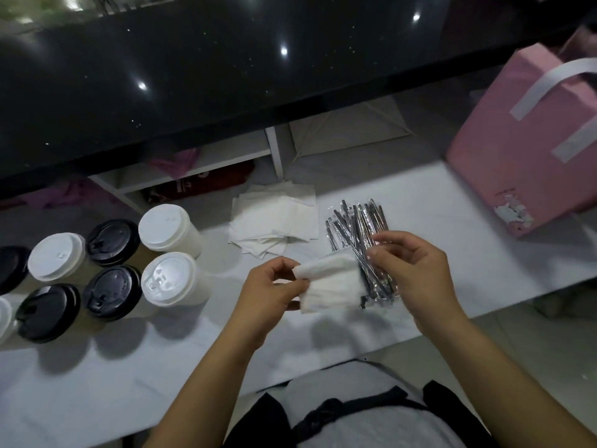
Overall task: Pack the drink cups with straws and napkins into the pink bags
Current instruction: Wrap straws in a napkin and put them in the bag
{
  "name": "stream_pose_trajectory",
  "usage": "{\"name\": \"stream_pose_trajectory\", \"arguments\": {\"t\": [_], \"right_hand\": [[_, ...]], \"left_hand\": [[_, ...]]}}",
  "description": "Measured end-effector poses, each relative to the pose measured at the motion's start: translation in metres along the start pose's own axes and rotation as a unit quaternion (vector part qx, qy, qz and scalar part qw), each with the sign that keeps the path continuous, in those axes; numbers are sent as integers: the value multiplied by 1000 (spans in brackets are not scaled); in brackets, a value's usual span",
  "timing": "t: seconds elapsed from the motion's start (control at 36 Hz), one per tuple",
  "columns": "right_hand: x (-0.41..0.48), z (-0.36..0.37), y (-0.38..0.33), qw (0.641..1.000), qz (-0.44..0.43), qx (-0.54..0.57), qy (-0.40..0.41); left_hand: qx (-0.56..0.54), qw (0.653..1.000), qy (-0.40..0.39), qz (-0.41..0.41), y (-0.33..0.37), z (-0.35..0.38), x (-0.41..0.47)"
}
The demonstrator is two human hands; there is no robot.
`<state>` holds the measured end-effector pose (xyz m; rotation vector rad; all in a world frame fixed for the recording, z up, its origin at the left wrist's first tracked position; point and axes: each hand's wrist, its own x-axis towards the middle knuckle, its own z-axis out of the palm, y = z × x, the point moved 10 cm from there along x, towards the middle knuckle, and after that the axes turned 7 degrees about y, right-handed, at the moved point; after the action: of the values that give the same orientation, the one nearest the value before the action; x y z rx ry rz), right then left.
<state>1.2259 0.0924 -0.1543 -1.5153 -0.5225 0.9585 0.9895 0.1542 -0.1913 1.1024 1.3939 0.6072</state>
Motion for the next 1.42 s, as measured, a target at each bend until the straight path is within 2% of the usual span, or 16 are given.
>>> {"name": "stream_pose_trajectory", "arguments": {"t": [0.06, 0.08, 0.17, 0.25, 0.39, 0.44, 0.56, 0.75, 0.94, 1.19, 1.33, 1.42], "right_hand": [[15, -16, 10, 997, -4, -73, 34], [22, -22, 17, 992, 0, -117, 41], [39, -28, 36, 964, -4, -265, 30], [45, -15, 45, 909, -46, -415, -1], [49, 13, 66, 815, -68, -573, -41], [51, 15, 71, 802, -71, -592, -26], [53, 8, 76, 806, -66, -588, 8], [54, 1, 78, 783, -59, -619, 19], [55, 5, 71, 775, -46, -629, 43], [54, 11, 64, 786, -24, -613, 80], [45, -6, 59, 831, -9, -544, 117], [38, -20, 55, 882, 7, -451, 139]], "left_hand": [[161, 983, 70, 48, 1, -20, 7], [205, 973, 86, 54, -1, -27, 9], [183, 979, 88, 34, -12, -38, 11], [159, 983, 86, 30, -15, -43, 9], [140, 986, 83, 27, -15, -45, 5], [128, 988, 85, 26, -15, -46, 3], [112, 990, 85, 26, -17, -50, 0], [94, 993, 73, 26, -18, -48, 0], [88, 994, 58, 35, -16, -43, 3], [69, 996, 23, 42, -21, -35, 4], [46, 998, 16, 40, -24, -39, 5], [26, 999, 9, 37, -26, -39, 4]]}}
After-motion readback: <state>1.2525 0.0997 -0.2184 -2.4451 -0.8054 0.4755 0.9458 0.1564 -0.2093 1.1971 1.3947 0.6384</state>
